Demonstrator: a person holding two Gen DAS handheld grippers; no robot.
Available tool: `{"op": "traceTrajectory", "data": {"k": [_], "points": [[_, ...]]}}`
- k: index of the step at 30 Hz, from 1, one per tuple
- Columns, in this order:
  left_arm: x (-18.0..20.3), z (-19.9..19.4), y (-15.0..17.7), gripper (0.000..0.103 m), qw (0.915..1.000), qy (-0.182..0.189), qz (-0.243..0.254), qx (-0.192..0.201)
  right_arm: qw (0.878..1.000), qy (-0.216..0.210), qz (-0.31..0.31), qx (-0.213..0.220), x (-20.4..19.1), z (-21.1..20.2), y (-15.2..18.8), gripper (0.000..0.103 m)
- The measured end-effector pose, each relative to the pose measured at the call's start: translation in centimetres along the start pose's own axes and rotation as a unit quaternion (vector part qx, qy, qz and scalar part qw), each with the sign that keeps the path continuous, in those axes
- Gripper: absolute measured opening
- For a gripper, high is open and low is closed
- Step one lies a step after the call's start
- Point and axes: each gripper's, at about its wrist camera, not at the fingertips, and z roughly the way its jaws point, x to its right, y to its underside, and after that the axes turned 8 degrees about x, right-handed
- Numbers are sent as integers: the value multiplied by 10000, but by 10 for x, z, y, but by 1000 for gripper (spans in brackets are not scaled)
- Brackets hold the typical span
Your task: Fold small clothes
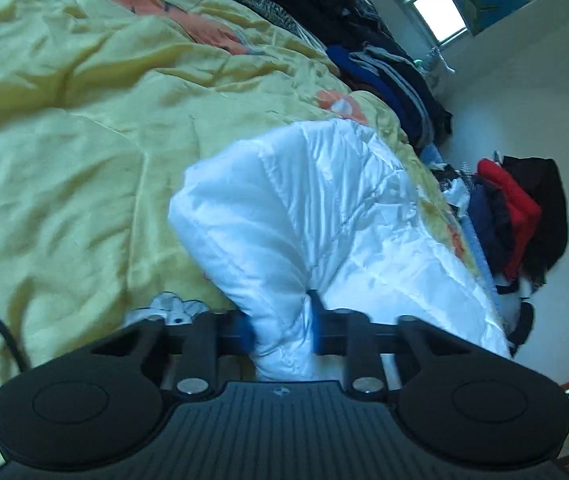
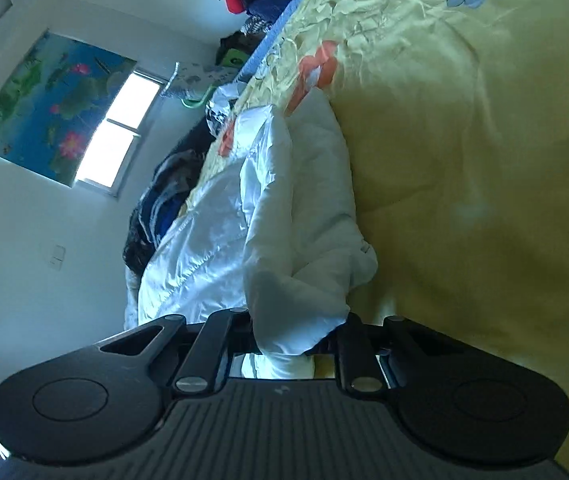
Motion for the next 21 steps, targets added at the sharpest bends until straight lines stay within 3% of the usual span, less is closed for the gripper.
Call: {"op": "traceTrajectory", "data": {"k": [4, 9, 16, 20, 21], "points": [[9, -22, -7, 11, 9994, 193, 280, 93, 9999, -98, -102, 77, -7, -13, 0, 16], [6, -67, -17, 11, 9963, 548, 658, 120, 9986, -491, -181, 34, -16, -50, 2, 16], [-33, -65, 16, 11, 9970, 89, 679, -362, 9991, -224, 224, -283, 21, -78, 29, 16], [-29, -66, 16, 22, 9950, 43, 955, -301, 9977, -229, 560, -320, 32, -74, 29, 26], [-29, -73, 13, 33, 9940, -9, 1058, -274, 9979, -204, 518, -333, 30, -76, 25, 30]]}}
